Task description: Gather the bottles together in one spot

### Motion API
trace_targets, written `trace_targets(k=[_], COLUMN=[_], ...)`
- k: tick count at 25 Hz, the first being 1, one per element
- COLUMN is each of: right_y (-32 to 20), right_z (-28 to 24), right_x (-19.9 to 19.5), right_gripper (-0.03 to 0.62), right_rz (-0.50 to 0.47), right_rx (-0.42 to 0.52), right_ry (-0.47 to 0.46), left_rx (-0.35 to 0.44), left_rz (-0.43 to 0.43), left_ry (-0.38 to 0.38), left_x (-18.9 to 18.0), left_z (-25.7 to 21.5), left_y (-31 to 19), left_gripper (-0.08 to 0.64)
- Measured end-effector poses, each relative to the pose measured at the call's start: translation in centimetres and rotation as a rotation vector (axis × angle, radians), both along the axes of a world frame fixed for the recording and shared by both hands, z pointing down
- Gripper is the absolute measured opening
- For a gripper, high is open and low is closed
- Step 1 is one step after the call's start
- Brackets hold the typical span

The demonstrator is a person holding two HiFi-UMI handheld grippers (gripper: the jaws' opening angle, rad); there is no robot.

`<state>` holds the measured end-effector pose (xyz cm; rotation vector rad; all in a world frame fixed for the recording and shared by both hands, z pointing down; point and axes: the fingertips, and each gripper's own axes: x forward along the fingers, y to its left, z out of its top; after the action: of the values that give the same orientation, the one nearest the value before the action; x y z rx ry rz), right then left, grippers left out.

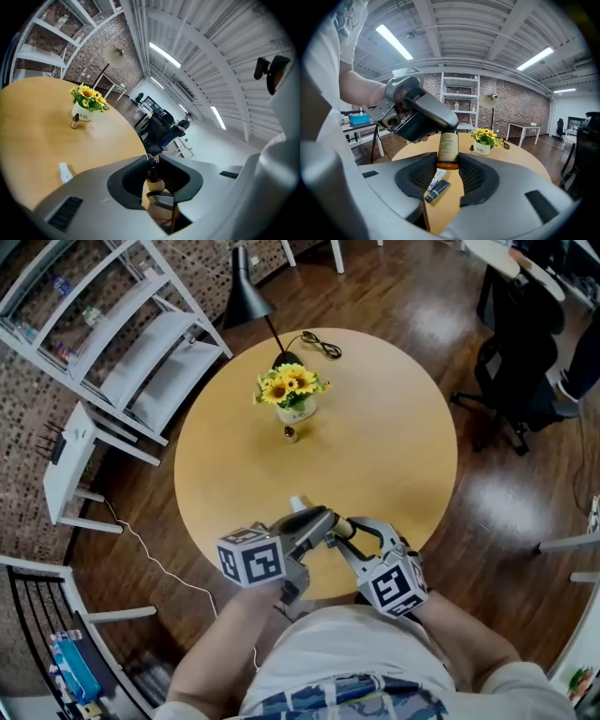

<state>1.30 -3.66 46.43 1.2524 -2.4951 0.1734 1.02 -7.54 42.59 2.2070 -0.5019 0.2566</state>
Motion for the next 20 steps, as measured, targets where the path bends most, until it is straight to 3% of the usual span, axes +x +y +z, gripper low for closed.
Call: trace_targets(k=[3,5,11,20], right_y=[-0.8,-1.1,-1.8,-2.6], right_z=[1.0,1.8,3.1,4.2], right_x=[1.5,2.7,6.7,11.3], right_gripper=[0.168,0.209,0.209,0.209], right_rz=[0.018,0.037,0.08,0.152], right_rx=[-0.032,-0.06,-0.115,-0.174], right_ry=[0.0,-0.01,-0.026,-0.059], left_rx=[0.085,0.145,0.338,0.439], left_rz=[0.006,-0.009,-0.088,-0.272], left_ry=[-0.065,-0.113,-0.305,-0.499], left_x=[0.9,1.2,1.5,1.4], left_z=[0.0,0.2,2.0,8.5], left_y=[-1.1,-2.4,-8.3,-19.4], left_gripper=[0.075,0.075,0.075,0.075])
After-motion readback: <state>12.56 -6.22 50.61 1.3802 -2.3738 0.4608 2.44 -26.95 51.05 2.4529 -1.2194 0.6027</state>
